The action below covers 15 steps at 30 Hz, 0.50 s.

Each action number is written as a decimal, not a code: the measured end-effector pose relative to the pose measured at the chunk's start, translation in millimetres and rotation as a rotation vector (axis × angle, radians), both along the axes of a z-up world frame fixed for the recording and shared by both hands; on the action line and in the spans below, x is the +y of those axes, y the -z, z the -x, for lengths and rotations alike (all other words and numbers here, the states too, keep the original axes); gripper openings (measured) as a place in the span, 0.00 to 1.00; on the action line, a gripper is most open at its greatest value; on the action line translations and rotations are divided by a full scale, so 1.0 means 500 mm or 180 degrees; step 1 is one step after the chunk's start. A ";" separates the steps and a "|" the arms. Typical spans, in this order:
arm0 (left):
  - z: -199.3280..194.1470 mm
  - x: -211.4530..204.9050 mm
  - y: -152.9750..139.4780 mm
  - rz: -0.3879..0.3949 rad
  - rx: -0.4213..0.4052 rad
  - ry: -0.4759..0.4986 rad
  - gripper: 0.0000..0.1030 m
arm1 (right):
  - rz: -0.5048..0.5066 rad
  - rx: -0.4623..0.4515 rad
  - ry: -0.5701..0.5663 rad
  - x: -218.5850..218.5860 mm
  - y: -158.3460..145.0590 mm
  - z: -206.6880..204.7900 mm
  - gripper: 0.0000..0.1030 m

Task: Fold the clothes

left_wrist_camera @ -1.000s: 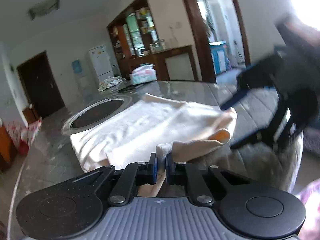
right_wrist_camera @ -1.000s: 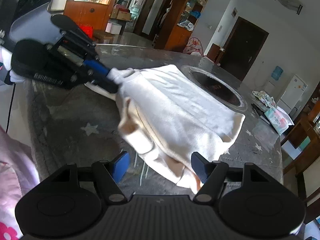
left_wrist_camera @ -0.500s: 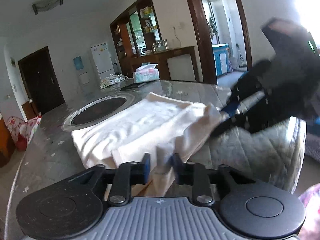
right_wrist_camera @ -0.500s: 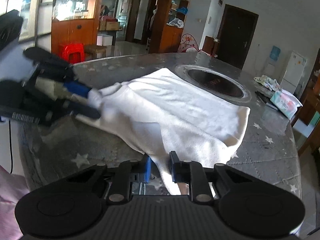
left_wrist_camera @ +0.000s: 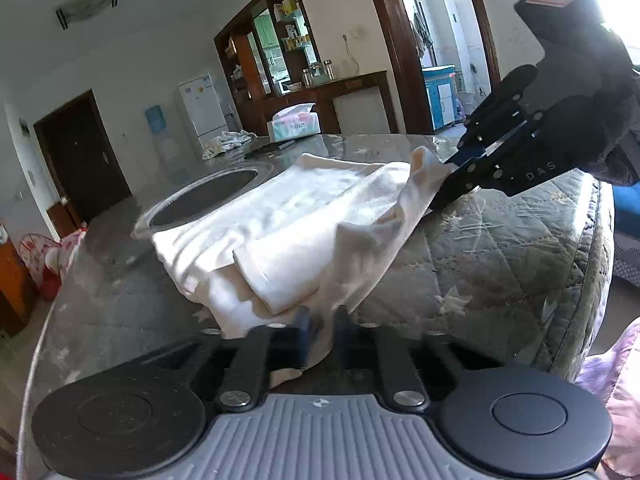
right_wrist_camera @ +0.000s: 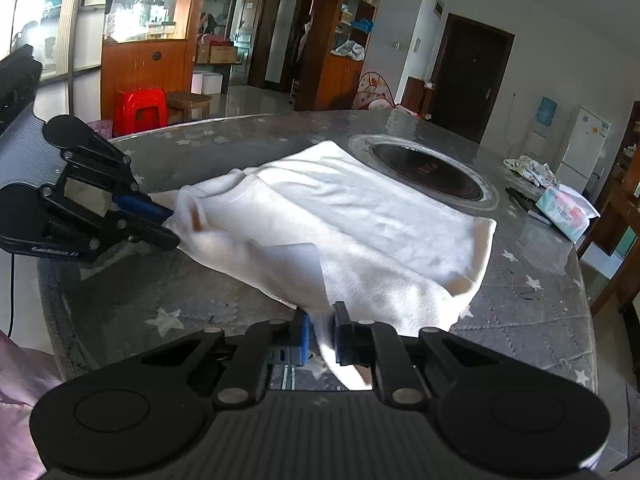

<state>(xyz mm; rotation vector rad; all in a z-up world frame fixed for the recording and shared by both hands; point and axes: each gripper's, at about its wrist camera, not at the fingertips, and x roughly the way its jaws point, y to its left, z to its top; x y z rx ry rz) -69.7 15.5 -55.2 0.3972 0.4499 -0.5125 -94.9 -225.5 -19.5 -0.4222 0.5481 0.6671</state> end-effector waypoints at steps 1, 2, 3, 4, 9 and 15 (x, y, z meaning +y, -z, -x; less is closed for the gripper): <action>0.001 0.003 -0.004 0.0046 0.0012 0.0004 0.05 | -0.0008 -0.0009 -0.0006 -0.001 -0.002 0.002 0.09; 0.003 0.005 -0.008 0.0092 0.0013 0.0007 0.05 | -0.0019 -0.0022 -0.0015 -0.001 -0.007 0.005 0.08; 0.006 0.007 -0.014 0.0131 0.0012 0.0009 0.05 | -0.0022 -0.0033 -0.0024 -0.003 -0.012 0.009 0.08; 0.011 0.011 -0.022 0.0168 0.0016 0.0014 0.05 | -0.0026 -0.0043 -0.0037 -0.004 -0.018 0.013 0.08; 0.053 0.035 -0.058 0.0311 0.0073 0.0070 0.04 | -0.0070 -0.0025 -0.0200 -0.012 -0.055 0.050 0.08; 0.141 0.057 -0.102 0.0381 0.0102 0.0156 0.04 | -0.0153 0.0116 -0.0428 -0.027 -0.098 0.121 0.07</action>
